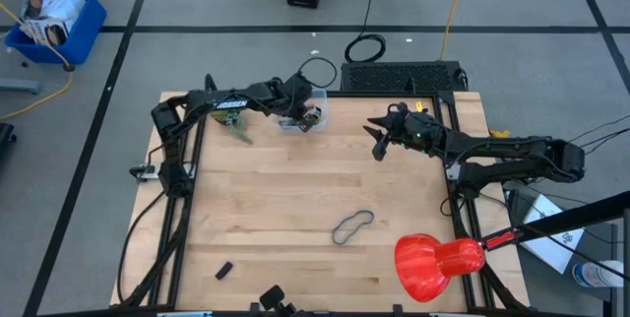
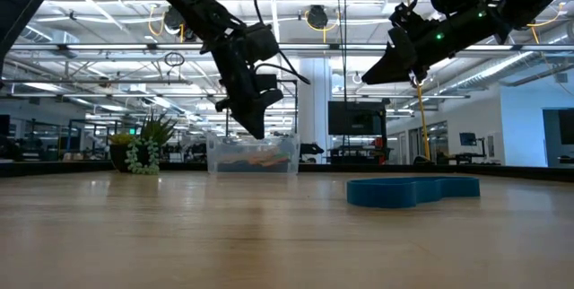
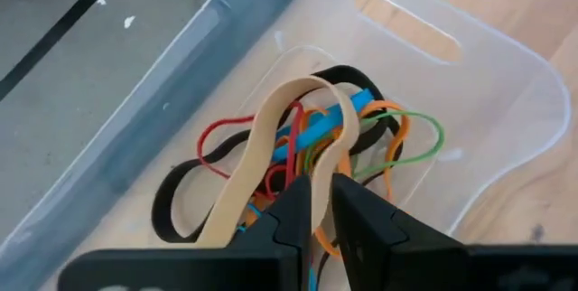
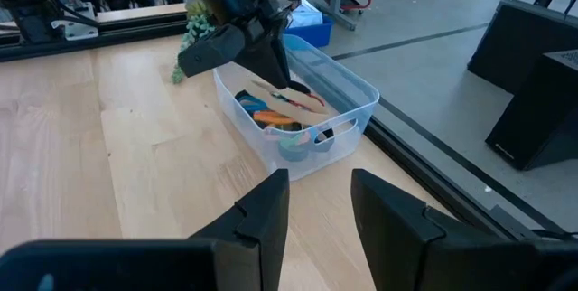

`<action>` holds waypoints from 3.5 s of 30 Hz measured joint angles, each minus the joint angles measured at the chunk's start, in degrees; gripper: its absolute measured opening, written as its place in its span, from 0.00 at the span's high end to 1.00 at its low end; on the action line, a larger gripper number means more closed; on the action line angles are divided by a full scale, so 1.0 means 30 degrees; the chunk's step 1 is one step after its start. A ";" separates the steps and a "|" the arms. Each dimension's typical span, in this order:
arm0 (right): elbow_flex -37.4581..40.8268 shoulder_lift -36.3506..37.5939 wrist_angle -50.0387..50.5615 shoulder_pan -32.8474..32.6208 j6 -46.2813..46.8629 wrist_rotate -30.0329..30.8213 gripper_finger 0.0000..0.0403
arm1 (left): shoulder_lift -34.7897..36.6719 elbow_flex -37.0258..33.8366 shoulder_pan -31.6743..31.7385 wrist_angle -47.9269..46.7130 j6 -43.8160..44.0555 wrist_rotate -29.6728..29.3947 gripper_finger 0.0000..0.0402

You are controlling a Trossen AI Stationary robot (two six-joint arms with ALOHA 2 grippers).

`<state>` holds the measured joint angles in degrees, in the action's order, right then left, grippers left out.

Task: Pick and place rubber bands into bin
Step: Put the dark blue rubber band into the transparent bin

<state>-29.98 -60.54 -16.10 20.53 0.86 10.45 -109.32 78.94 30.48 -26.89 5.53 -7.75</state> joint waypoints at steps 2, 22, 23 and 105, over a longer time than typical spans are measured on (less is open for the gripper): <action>0.0000 0.0002 0.0170 0.0000 0.0000 0.0000 0.71 | 0.0168 -0.0005 -0.0060 -0.0116 -0.0418 -0.0046 0.86; 0.0000 0.0000 0.0344 0.0000 -0.0532 -0.0004 0.71 | 1.2198 0.0007 -0.3090 -0.4303 -0.1890 0.2528 0.86; 0.0000 0.0004 0.0344 0.0000 -0.0549 -0.0004 0.71 | 1.2657 0.0007 -0.3455 -0.4607 -0.2000 0.2579 0.86; -0.4452 -0.7770 0.9513 -1.0943 -0.1983 -0.3996 0.71 | 1.2415 -0.8255 -1.4331 -0.2821 0.6241 0.0532 0.46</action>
<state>-43.33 -83.85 12.44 -12.29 -5.09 -1.54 -72.07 54.17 -12.51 -35.35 24.25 -6.15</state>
